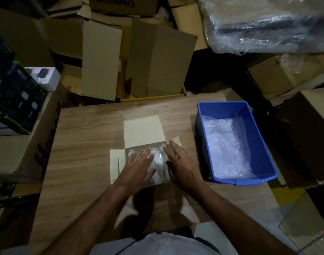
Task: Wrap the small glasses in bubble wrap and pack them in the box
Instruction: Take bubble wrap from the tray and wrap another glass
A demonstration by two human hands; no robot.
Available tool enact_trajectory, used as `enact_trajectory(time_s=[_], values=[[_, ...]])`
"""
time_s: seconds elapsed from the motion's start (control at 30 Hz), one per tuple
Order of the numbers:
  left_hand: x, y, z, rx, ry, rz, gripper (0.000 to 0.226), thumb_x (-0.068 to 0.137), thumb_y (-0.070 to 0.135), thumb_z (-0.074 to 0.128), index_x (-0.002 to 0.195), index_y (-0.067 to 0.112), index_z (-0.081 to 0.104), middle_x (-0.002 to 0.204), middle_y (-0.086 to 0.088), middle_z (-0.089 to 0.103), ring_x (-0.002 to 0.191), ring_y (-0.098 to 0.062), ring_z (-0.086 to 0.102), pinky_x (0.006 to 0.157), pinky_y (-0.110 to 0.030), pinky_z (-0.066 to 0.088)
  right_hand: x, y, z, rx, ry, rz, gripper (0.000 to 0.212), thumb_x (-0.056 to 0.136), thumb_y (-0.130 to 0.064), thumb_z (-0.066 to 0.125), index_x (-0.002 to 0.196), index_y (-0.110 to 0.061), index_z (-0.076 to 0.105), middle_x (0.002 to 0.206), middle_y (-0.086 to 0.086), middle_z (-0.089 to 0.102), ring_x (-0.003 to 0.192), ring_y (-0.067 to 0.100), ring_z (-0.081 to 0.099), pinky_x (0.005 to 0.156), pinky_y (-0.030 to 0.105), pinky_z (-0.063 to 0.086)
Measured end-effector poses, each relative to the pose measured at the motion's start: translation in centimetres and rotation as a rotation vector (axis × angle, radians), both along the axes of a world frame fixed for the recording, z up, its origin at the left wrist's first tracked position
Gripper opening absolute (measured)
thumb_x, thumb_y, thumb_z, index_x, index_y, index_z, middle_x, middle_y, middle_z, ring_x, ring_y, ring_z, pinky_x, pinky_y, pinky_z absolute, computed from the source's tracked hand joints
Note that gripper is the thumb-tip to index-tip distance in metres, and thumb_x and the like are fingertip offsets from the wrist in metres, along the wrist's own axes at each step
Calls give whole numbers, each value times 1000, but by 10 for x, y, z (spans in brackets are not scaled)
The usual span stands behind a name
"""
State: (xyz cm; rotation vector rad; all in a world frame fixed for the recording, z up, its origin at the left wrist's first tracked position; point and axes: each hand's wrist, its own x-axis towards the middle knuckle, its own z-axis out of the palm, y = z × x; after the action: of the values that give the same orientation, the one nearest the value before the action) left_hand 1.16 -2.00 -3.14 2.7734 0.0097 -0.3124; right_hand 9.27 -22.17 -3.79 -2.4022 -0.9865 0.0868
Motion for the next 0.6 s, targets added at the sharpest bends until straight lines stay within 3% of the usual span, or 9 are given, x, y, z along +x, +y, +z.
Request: enact_trajectory(time_s=[0.23,0.37,0.43,0.53,0.6], values=[[45,-86,14,-161,-286,46,63,100,57,34,144,16,53,160,-8,39,144,-28,40,116,-47,34,21,-71,40,120,-92,-374,52,95,-28,61,146,-18,53,160,10,39,143,24,40,113,33,39],[73,-139,21,-185,-445,-69,54,102,43,45,138,6,58,156,-19,41,141,-34,43,115,-47,36,44,-131,28,104,-88,-463,51,96,-33,60,145,-20,54,161,9,37,144,28,41,110,37,41],[91,-161,22,-181,-413,-103,59,101,47,42,142,5,54,158,-21,38,145,-34,37,117,-47,32,54,-158,21,48,-30,-476,53,96,-35,61,146,-21,53,162,9,36,144,28,41,108,39,44],[118,-186,17,-130,-285,-91,72,97,58,33,152,12,41,166,-17,17,153,-32,21,122,-44,17,72,-190,12,-144,107,-407,67,93,-42,65,153,-24,42,166,8,25,149,28,33,109,43,45],[130,-194,7,-69,-221,-68,74,94,57,34,152,12,42,166,-20,15,151,-37,22,119,-49,19,87,-204,8,-319,222,-326,80,89,-45,69,158,-27,31,169,9,14,153,28,24,112,42,42]])
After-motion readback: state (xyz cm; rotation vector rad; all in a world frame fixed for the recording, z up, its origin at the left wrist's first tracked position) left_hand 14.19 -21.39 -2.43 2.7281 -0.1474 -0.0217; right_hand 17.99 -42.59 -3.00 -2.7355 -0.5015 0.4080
